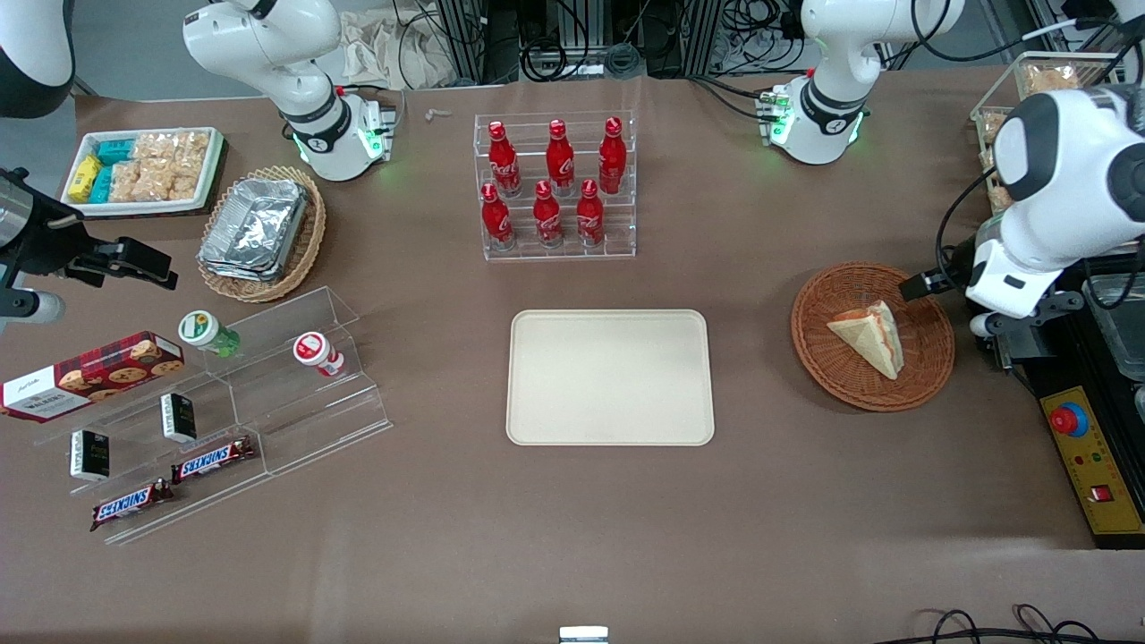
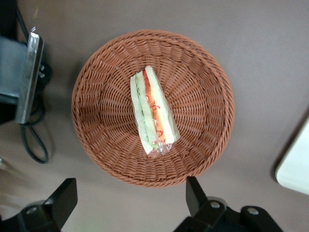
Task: Place sandwich from basket to tray
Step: 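Lower the open left gripper over the sandwich and close on it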
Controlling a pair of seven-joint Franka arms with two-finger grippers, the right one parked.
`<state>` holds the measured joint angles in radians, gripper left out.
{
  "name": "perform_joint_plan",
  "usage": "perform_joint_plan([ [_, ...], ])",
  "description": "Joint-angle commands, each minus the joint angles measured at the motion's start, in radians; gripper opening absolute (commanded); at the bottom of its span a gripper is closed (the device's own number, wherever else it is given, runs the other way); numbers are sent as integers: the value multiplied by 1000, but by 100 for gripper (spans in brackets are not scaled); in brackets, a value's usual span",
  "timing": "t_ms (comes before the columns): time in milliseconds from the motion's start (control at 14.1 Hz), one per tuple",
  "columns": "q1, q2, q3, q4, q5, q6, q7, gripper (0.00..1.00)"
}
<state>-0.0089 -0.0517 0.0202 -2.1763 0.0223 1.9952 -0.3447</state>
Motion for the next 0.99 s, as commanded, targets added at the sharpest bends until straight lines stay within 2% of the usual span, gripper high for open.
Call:
perform_joint_plan([
  [0, -8, -10, -8, -83, -1, 111, -120, 100],
  [354, -40, 127, -14, -88, 5, 197, -347, 100],
  [921, -28, 200, -6, -112, 10, 272, -361, 100],
])
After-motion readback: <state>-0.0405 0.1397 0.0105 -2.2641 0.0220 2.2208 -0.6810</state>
